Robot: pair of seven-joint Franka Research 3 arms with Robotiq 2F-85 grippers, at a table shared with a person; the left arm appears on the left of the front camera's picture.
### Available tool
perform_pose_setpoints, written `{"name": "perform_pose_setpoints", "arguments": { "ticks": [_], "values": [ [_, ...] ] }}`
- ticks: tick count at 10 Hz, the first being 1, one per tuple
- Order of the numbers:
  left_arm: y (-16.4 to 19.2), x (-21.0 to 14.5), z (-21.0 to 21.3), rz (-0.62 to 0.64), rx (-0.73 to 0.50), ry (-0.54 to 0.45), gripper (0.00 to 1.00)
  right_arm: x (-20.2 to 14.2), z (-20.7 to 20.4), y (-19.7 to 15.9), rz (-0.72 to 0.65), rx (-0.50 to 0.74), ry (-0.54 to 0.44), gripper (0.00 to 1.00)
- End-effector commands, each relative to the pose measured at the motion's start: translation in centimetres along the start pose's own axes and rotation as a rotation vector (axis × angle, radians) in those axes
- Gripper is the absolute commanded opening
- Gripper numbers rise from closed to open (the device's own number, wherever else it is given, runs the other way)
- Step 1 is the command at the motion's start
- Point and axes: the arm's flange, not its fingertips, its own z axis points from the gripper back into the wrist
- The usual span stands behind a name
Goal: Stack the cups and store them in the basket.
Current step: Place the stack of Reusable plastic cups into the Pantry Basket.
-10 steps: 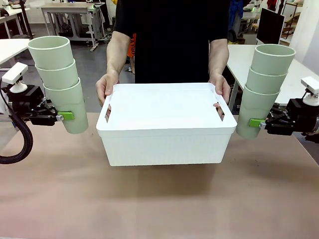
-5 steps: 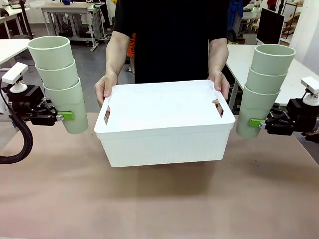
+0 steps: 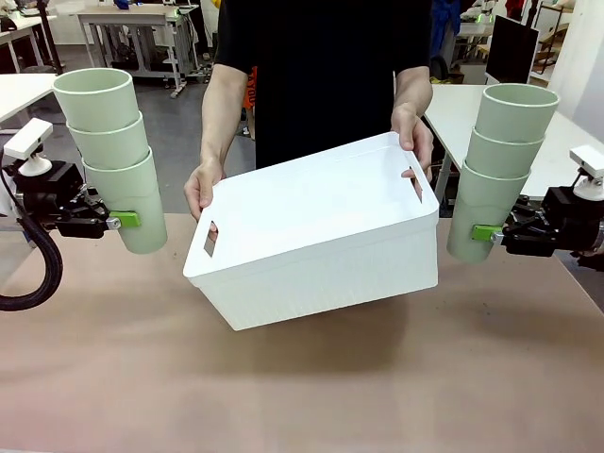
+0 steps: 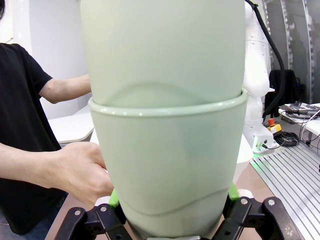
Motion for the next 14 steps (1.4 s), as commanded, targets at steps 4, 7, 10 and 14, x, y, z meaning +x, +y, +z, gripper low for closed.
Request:
{"name": "perform_pose_setpoints", "arguments": {
  "ticks": [4,7,10,14],
  "values": [
    [0.1,1.6,-0.3,0.035,0.026,0.085,0.85,0.3,-0.2,0.0,0.011,0.000,0.001,0.84],
    [-0.9,9.8,-3.5,0.018,0.058,0.315,0.85,0.3,-0.2,0.0,0.011,0.000,0.001,0.84],
    [-3.0,16.2,-9.6,0.065,0.069,0.570,0.85,0.3,-0.2,0.0,0.011,0.000,0.001,0.84],
    [-3.7,17.4,-18.7,0.093,0.169,0.862,0.85,0.3,-0.2,0.0,0.011,0.000,0.001,0.84]
  ]
}}
